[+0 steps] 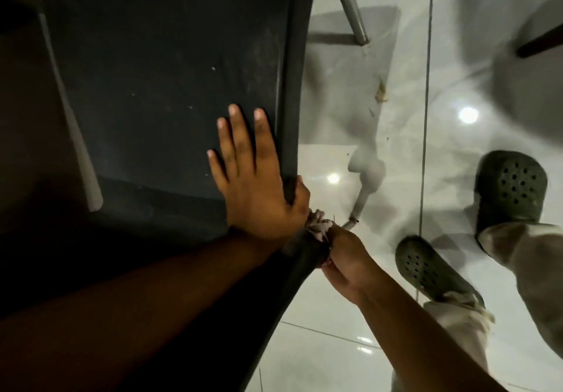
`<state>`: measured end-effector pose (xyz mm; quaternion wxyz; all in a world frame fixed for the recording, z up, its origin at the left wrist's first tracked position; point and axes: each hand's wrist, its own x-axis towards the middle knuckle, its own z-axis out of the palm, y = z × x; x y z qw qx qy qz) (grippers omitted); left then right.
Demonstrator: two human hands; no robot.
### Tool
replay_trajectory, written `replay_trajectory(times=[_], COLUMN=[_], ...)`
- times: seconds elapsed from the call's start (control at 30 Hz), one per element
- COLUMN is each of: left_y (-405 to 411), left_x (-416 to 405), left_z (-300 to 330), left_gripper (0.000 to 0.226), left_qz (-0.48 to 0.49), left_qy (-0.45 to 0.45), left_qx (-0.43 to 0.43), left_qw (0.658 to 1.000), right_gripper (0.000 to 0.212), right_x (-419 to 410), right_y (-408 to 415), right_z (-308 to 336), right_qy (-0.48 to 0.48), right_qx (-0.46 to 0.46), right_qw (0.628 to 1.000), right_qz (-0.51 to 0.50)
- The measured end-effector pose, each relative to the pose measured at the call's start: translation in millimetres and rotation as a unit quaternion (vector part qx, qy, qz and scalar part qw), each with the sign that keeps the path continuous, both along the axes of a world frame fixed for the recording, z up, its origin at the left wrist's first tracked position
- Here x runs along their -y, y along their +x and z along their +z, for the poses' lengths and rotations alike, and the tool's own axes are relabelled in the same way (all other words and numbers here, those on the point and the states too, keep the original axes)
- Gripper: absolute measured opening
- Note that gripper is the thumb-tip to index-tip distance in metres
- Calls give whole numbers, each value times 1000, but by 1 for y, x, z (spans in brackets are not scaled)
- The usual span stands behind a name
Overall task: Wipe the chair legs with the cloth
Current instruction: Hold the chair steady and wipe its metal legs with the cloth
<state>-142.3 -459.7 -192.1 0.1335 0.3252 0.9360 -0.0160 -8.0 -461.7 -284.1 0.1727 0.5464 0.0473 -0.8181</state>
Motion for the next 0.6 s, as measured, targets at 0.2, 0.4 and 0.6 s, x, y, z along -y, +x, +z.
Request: replay_trajectory(times=[0.2,0.4,0.6], left_y=[-3,-1,-7], left_x=[1,-3,-1], left_z=[-4,0,-9], left_gripper=[107,110,112], left_qz=[-4,10,8], left_qy=[23,19,23], left_qx=[-9,-4,-16], left_qw=[1000,1000,1000], right_gripper=[22,25,25], right_x=[8,19,29], right_y=[1,11,24], right_z=[-33,-115,-185], right_qy=[-24,20,27], right_qx=[26,76,111], right_qw=[998,997,992], right_qz=[-42,-25,-60])
